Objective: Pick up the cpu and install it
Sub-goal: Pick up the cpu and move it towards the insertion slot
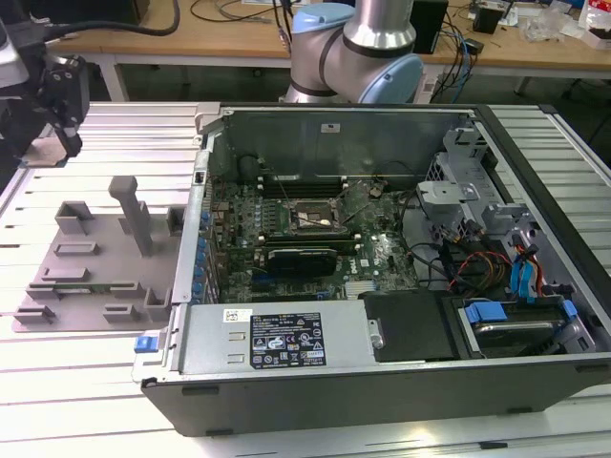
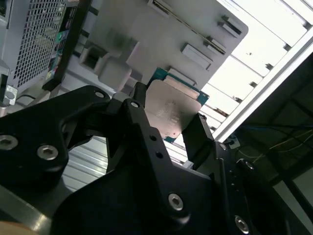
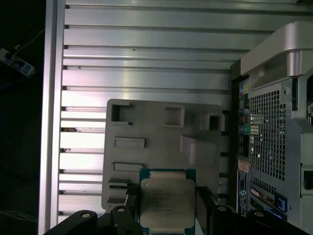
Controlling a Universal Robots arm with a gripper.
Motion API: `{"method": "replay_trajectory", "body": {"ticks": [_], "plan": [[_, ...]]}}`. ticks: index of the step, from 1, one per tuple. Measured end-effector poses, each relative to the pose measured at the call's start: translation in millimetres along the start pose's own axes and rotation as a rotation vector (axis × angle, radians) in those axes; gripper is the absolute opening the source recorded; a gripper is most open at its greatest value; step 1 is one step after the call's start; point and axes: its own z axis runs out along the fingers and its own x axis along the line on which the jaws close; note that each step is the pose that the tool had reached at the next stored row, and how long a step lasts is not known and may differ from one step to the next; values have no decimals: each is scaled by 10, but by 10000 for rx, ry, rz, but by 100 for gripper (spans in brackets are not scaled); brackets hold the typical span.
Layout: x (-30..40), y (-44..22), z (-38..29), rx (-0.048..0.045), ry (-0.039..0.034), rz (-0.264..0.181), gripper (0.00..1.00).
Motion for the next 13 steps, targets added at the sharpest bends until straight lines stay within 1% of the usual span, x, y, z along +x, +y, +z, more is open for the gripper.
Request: {"method": "replay_trajectory", "body": {"ticks": [4, 5, 6, 7, 9, 10, 11, 12, 13], "plan": [[-99, -3, 0, 0, 0, 0, 55], [-134, -4, 1, 0, 0, 0, 55], [-179, -5, 1, 0, 0, 0, 55], [-244, -6, 1, 0, 0, 0, 55], [-295, -7, 2, 0, -1, 0, 55], [-359, -9, 2, 1, 1, -1, 55], [-399, -10, 2, 0, 1, -1, 55], [-454, -11, 2, 0, 0, 0, 55], [-490, -12, 3, 0, 0, 0, 55]]}}
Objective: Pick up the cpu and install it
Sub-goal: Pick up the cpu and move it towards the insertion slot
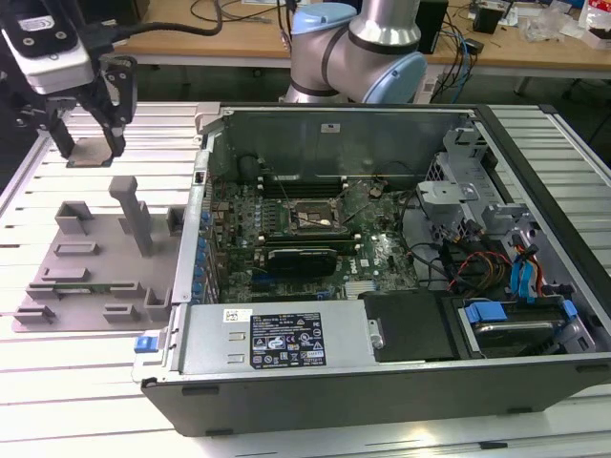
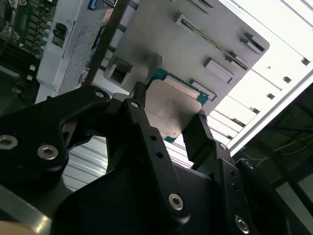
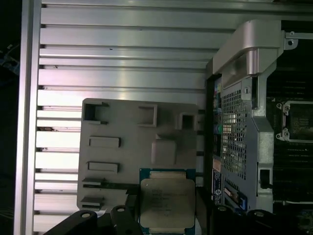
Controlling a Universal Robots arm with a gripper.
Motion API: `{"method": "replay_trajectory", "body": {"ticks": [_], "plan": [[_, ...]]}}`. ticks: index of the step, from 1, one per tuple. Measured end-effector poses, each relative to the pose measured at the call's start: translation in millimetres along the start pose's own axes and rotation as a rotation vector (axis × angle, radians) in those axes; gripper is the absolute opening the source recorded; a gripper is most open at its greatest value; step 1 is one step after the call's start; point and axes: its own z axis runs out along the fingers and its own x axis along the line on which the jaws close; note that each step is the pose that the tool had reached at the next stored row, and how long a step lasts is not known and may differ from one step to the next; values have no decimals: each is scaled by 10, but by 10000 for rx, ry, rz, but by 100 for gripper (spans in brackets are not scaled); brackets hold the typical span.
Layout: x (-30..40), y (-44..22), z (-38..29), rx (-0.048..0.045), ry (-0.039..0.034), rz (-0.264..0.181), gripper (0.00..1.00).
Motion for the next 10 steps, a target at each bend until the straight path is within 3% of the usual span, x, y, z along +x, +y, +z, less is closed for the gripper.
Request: {"method": "replay_trajectory", "body": {"ticks": [10], "plan": [[-306, -8, 1, 0, 1, 1, 55]]}}
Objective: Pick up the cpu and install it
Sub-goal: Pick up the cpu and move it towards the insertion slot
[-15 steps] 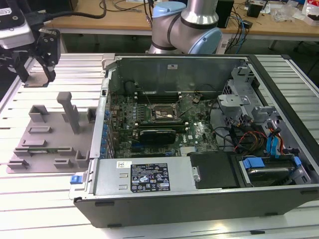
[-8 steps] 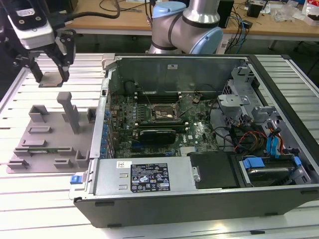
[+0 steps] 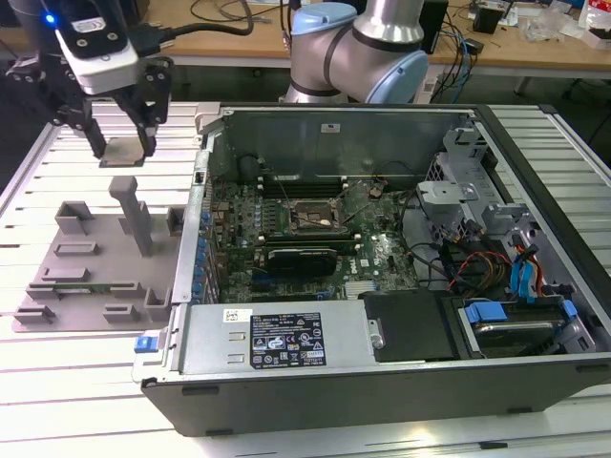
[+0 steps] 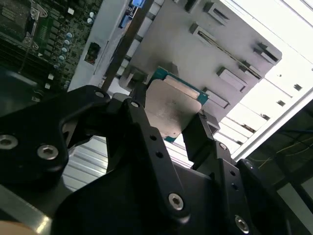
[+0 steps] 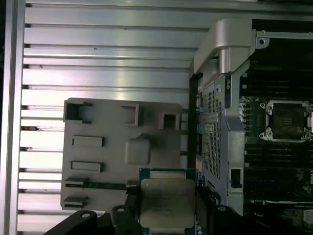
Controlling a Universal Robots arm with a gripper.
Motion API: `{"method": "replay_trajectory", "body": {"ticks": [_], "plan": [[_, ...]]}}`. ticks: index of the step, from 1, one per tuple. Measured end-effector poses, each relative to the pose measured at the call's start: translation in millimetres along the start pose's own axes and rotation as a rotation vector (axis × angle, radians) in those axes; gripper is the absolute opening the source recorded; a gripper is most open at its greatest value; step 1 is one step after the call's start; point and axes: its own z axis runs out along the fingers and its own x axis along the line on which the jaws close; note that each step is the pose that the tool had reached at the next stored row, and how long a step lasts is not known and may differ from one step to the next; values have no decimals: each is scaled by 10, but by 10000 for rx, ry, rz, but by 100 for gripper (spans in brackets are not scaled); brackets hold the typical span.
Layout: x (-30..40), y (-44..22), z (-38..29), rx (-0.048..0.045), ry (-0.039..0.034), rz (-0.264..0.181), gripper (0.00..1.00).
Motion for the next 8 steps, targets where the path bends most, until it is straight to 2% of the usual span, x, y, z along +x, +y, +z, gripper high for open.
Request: {"method": "replay_trajectory", "body": {"ticks": [2, 8], "plan": [[-76, -2, 0, 0, 0, -2, 55], [-242, -6, 1, 0, 0, -1, 55]]}}
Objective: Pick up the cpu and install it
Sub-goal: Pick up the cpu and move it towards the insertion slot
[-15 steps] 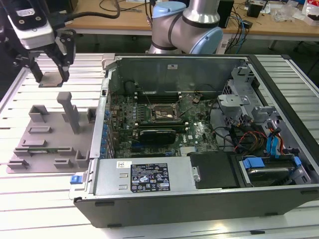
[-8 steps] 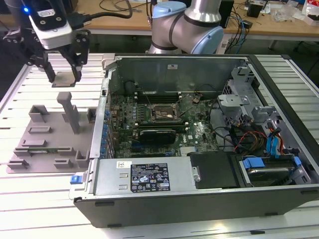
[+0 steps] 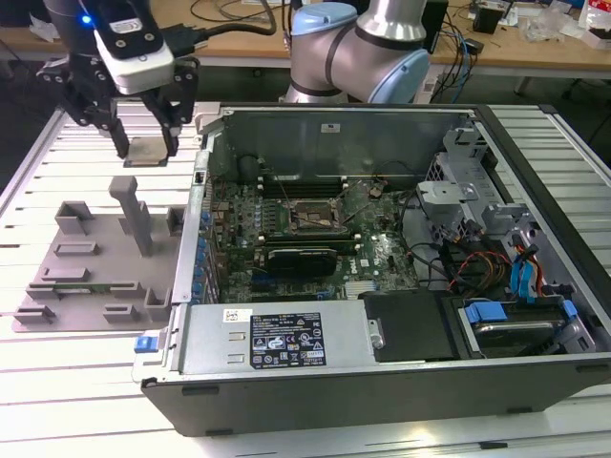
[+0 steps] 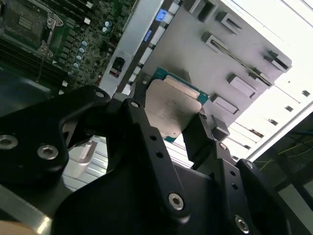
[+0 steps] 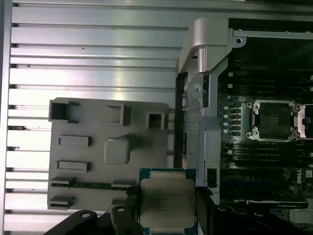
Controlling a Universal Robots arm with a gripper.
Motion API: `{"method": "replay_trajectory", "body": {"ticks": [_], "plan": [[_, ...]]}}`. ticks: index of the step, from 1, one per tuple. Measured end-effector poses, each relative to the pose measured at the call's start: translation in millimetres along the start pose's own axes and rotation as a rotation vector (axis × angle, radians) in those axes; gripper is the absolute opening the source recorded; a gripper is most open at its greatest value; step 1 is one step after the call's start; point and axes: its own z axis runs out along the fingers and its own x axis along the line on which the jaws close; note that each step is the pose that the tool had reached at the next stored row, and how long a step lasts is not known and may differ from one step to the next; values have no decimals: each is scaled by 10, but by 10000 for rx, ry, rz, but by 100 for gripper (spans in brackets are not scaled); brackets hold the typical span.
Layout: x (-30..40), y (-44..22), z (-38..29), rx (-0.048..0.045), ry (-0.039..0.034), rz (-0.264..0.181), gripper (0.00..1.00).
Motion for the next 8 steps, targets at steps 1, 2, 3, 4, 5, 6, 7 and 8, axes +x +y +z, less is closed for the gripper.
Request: {"method": "replay_trajectory", "body": {"ticks": [1, 2, 3, 4, 5, 6, 7, 8], "plan": [[-24, -1, 0, 0, 0, 0, 55], [-51, -2, 0, 0, 0, -1, 55], [-108, -3, 0, 1, 1, 1, 55], [-141, -3, 1, 0, 0, 0, 55], [-164, -4, 1, -1, -1, 1, 55], [-189, -5, 1, 0, 0, 0, 55], [-213, -5, 1, 0, 0, 0, 55], [-255, -6, 1, 0, 0, -1, 55]]}}
